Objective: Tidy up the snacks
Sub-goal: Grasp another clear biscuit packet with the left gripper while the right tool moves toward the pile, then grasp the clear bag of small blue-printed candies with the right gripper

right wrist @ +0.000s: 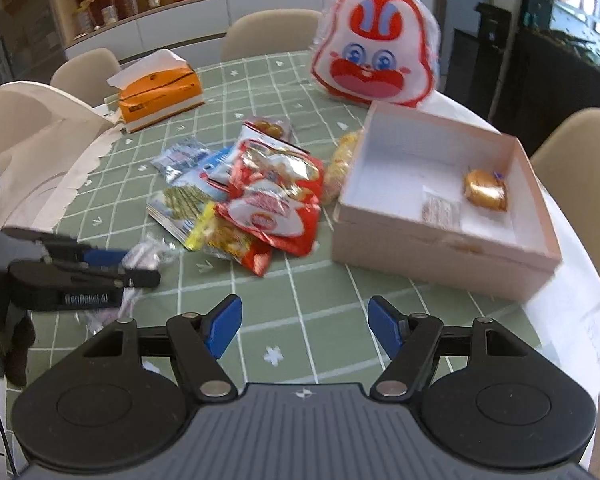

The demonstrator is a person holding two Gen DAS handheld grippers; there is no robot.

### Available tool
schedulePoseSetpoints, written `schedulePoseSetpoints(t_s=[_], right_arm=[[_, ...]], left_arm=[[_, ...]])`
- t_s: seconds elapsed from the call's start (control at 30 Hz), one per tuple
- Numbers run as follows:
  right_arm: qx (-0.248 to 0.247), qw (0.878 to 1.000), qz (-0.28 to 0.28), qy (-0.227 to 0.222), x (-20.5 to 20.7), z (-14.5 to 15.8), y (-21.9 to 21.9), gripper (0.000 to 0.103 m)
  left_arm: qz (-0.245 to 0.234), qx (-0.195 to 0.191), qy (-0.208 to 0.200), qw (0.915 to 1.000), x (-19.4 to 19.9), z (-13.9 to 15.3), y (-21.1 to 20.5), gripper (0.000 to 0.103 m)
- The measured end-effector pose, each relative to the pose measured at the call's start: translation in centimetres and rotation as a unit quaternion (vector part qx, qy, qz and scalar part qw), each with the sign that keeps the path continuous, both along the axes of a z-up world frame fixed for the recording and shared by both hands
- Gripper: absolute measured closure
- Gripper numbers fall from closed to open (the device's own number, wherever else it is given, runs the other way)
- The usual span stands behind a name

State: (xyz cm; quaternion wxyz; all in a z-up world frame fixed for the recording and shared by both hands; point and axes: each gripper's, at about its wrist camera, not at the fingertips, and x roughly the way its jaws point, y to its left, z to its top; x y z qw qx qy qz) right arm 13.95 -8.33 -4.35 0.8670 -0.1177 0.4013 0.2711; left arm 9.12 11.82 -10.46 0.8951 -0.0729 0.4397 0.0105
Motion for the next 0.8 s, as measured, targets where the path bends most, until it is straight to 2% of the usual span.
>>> schedulePoseSetpoints(t_s=[0.2, 0.33, 0.4, 0.53, 0.67, 0.8], right_arm=[[0.000, 0.997, 0.071, -0.040, 2.9, 1.8, 6.7, 0.033], [0.012, 0.992, 0.125, -0.016, 5.9, 1.5, 12.9, 0.032], [0.002, 0.987, 0.159, -0.014, 7.0, 0.7, 16.2, 0.032], [-0.057, 0.975, 0.209, -0.037, 8.7, -2.4, 22.2, 0.032], [-0.109, 0.971, 0.211, -0.036, 10.9, -5.6, 25.5, 0.032], [-0.099, 0.975, 0.199, -0.023, 12.4, -6.7, 25.8, 0.030]], left_arm=[[0.034, -0.058, -0.008, 0.9977, -3.2, 0.5, -0.2, 0.062], [0.067, -0.100, -0.021, 0.9925, -5.7, 1.1, 0.6, 0.062], [0.077, -0.115, -0.024, 0.9901, -6.7, 1.4, 1.0, 0.062], [0.091, -0.114, -0.029, 0.9889, -7.9, 2.0, 1.2, 0.062], [0.103, -0.127, -0.038, 0.9859, -9.0, 2.5, 1.6, 0.062], [0.109, -0.134, -0.035, 0.9843, -9.5, 2.1, 2.0, 0.062]])
